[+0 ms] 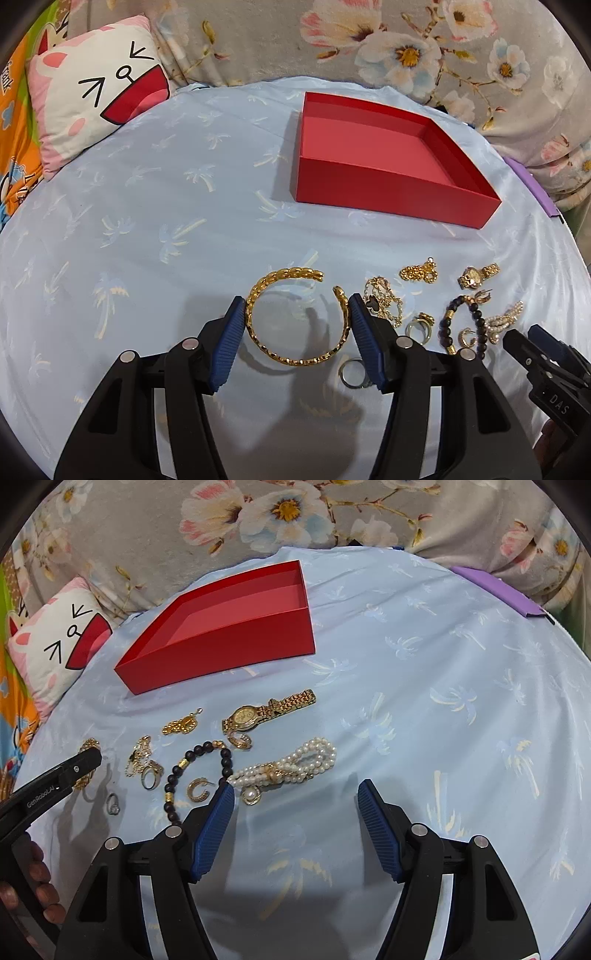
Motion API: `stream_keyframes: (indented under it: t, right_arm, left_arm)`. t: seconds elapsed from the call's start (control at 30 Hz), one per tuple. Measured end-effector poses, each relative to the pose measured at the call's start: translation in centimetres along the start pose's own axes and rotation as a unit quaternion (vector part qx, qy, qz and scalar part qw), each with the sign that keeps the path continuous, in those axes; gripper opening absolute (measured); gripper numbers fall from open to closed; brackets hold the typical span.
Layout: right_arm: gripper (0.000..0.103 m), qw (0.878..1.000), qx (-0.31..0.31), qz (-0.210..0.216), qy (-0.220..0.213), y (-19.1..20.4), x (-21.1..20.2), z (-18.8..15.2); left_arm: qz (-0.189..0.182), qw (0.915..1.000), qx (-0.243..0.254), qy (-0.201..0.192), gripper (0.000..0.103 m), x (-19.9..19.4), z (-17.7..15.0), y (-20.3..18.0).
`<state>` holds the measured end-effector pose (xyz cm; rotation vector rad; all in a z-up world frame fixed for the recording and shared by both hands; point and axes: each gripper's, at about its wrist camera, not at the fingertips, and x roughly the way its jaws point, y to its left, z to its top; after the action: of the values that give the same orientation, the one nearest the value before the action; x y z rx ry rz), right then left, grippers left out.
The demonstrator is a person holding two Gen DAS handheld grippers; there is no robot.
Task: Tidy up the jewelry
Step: 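Grasp the gold cuff bangle with the left tool while the right tool approaches the pearl bracelet, then close the right tool on the pearl bracelet and lift it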
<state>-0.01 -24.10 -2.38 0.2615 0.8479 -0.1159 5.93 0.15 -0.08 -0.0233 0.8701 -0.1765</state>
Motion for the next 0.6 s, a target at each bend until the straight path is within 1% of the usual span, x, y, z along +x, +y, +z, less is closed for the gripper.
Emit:
stream_keyframes:
  t: [0.17,0.23,0.3,0.4,0.6]
  right_arm:
    - [0.067,1.000,0.001,-0.004,-0.001,0.1,0.0,0.1]
    - [0.062,1.000,0.005,-0.001,0.001,0.1,0.2,0.3]
    - [0.052,1.000,0.009,0.000,0.008,0.1,0.7,0.4]
    - [0.049,1.000,0.010,-0.002,0.007,0.3,1.2,0.7]
    - [0.049,1.000,0.014,0.003,0.003,0.2,1.9,1.6]
  left_arm:
    - [0.001,1.0000,-0.003,-0.005,0.055,-1.0,-0.3,0.3]
    - [0.002,1.0000,-0.006,-0.003,0.055,-1.0,-0.4,0.5]
    - [0.003,0.9999,-0.010,-0.001,0.055,-0.9,-0.5,0.7]
    - [0.000,0.9999,-0.011,0.002,0.055,-0.7,-0.6,0.7]
    - [-0.004,0.9999,-0.008,0.005,0.055,-0.2,-0.5,0.5]
